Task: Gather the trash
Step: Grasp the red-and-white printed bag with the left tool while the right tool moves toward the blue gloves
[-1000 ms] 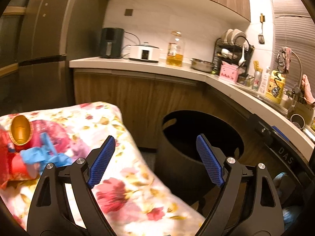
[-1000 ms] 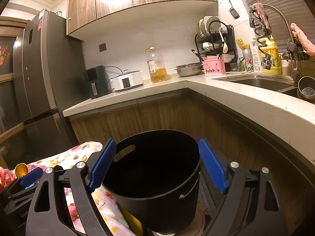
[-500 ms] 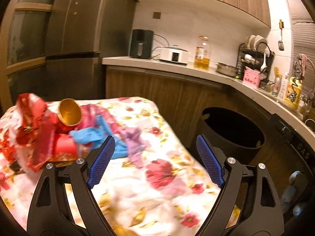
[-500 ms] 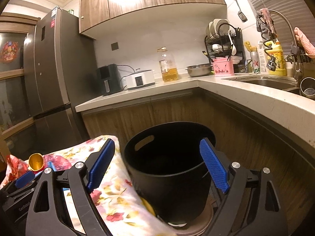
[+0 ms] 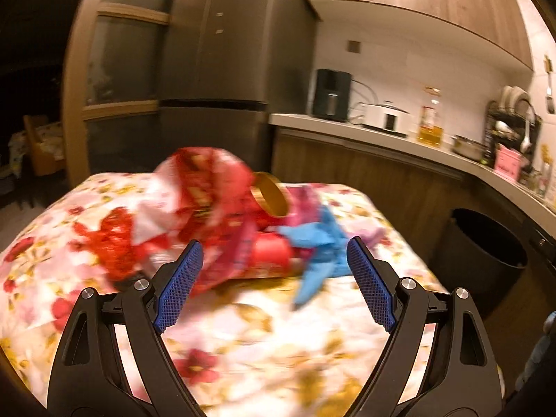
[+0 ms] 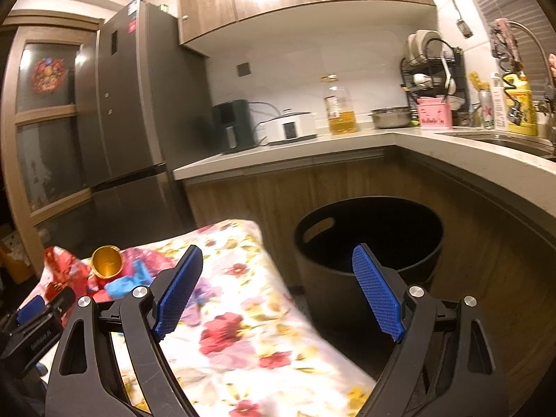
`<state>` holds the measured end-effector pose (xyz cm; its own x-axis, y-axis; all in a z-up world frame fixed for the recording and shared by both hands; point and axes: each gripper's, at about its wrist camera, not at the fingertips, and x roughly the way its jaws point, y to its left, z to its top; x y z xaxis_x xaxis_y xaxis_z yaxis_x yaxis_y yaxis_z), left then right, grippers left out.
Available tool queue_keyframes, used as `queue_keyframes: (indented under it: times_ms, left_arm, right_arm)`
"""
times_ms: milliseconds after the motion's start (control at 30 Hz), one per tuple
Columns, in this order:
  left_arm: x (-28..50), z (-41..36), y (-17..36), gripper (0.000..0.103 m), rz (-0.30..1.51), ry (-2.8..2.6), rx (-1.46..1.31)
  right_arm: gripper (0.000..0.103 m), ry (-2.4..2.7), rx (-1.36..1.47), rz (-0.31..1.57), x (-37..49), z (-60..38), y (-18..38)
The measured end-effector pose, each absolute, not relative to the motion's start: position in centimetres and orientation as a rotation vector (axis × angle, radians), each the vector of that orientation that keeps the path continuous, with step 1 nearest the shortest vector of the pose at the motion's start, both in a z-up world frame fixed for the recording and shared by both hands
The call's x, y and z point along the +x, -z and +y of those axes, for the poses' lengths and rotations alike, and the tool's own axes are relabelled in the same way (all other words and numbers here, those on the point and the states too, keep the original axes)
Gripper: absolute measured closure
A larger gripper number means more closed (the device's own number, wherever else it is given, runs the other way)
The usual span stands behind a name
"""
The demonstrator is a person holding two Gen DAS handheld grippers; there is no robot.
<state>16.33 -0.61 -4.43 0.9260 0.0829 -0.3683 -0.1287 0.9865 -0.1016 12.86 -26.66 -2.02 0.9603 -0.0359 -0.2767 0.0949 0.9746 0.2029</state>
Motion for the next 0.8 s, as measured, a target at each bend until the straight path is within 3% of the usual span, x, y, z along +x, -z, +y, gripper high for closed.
queue_keyframes:
  times_ms: [333,500,800]
  left_arm:
    - [16.1,3.8,5.1,0.023,0.374,-0.205,-0.151]
    - [16.6,5.1,5.3,0.03,0.381,-0.225,-0.163]
    - [18.3,6.4,6.0,0.053,0.429,-0.2,-0.171]
  right_arm:
    - [0.018,-0.01,0.198,0.292,13.5,-23.1,2.6]
    - [0.018,-0.046,0.179,0.308,14.2,-21.5,3.0]
    - [0.018,-0.102,0.148,0.318,15.6,-18.5,3.4]
